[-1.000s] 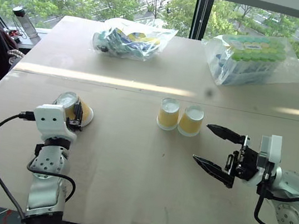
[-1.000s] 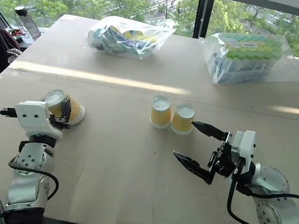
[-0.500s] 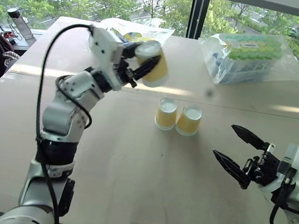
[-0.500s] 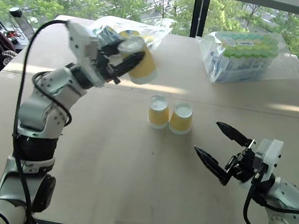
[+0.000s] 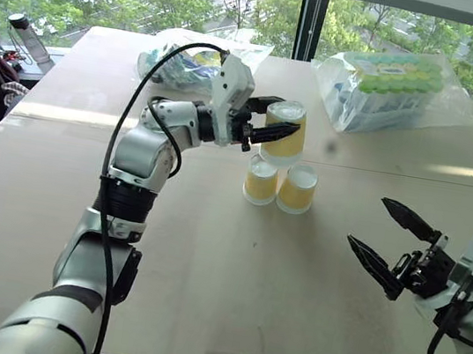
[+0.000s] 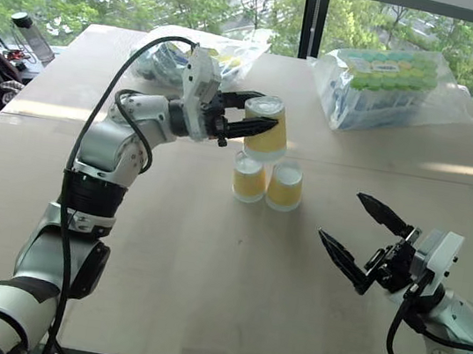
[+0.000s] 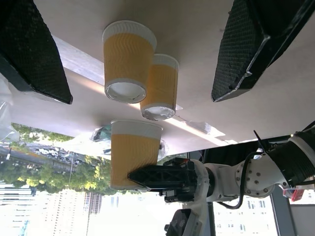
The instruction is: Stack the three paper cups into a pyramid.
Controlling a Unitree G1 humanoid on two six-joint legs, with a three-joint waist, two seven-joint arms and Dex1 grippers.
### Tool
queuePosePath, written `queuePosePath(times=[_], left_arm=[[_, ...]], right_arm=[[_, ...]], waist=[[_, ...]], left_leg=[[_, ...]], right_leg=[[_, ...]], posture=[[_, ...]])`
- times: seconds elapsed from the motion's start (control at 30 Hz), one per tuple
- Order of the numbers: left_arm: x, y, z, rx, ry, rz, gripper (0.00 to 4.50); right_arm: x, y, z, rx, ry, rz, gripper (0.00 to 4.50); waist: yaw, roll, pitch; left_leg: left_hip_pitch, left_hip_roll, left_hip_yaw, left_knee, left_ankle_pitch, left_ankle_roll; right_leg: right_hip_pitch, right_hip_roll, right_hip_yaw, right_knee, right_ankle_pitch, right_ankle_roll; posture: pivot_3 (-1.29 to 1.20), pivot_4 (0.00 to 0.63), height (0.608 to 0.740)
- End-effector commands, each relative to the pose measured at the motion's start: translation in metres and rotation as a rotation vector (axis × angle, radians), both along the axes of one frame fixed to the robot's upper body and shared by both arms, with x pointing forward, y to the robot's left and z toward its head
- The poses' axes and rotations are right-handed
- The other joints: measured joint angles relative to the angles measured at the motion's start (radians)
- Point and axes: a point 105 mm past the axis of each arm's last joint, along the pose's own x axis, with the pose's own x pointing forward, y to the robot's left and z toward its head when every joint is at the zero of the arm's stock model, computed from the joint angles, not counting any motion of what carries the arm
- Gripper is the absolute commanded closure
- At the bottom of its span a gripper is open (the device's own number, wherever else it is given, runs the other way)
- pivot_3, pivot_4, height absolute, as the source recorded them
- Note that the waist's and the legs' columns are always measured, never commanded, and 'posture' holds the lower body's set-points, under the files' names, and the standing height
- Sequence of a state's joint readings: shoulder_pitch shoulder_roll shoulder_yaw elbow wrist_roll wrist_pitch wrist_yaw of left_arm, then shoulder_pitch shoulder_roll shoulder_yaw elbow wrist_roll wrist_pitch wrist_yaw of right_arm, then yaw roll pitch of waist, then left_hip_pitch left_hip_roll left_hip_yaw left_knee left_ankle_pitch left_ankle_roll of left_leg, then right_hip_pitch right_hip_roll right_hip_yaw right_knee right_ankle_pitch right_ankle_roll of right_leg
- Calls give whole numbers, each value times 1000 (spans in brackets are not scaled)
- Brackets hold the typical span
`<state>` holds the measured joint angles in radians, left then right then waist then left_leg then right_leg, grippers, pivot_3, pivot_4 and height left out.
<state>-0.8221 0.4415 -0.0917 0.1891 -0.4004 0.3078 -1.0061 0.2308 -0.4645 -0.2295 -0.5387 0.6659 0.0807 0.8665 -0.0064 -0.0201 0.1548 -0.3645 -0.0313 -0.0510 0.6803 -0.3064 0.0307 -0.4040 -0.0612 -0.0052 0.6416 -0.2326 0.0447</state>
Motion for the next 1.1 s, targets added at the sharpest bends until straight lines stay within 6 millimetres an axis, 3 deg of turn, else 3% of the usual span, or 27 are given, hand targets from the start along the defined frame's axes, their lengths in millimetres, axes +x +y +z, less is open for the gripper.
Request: queuePosePath(times=[0.03, 0.3, 0.5, 0.53, 0.63, 0.77, 0.9, 1.1], left_arm=[[-5, -8, 7, 10, -58, -37, 2303], [-7, -11, -8, 71, -52, -63, 2303], [-6, -10, -5, 34, -48, -45, 2303], [-7, -10, -4, 20, -45, -49, 1314], [-11, -11, 2, -27, -30, -70, 51], [-18, -11, 14, -76, -50, -98, 51], [-39, -9, 34, -155, -65, -176, 51], [-56, 11, 41, -187, -39, -141, 51]], right_arm=[[-5, 5, 12, -4, -59, 1, 0], [-5, 5, 14, -2, -58, -5, 0], [-5, 5, 16, -1, -60, -5, 0], [-5, 5, 15, -1, -59, -4, 0], [-4, 4, 14, -1, -55, -1, 0], [-4, 3, 12, -3, -52, 3, 0], [-5, 3, 8, -6, -42, 6, 0], [-5, 2, 2, -14, -22, 9, 0]], waist=[[1, 0, 0], [5, 0, 0], [7, 0, 0], [7, 0, 0], [8, 0, 0], [9, 0, 0], [9, 0, 0], [7, 0, 0]], left_leg=[[0, 0, 0, 0, 0, 0], [0, 0, 0, 0, 0, 0], [0, 0, 0, 0, 0, 0], [0, 0, 0, 0, 0, 0], [0, 0, 0, 0, 0, 0], [0, 0, 0, 0, 0, 0], [0, 0, 0, 1, 0, 0], [1, 0, -1, 0, 0, 0]], right_leg=[[0, 0, 0, 0, 0, 0], [0, 0, 0, 0, 0, 0], [0, 0, 0, 0, 0, 0], [0, 0, 0, 0, 0, 0], [0, 0, 0, 0, 0, 0], [0, 0, 0, 0, 0, 0], [0, -1, 0, 0, 0, 0], [0, -1, 3, 1, 0, 0]], posture=[[0, 150, 740], [0, 150, 740], [0, 150, 740], [0, 150, 740], [0, 150, 740], [0, 150, 740], [0, 150, 740], [0, 150, 740]])
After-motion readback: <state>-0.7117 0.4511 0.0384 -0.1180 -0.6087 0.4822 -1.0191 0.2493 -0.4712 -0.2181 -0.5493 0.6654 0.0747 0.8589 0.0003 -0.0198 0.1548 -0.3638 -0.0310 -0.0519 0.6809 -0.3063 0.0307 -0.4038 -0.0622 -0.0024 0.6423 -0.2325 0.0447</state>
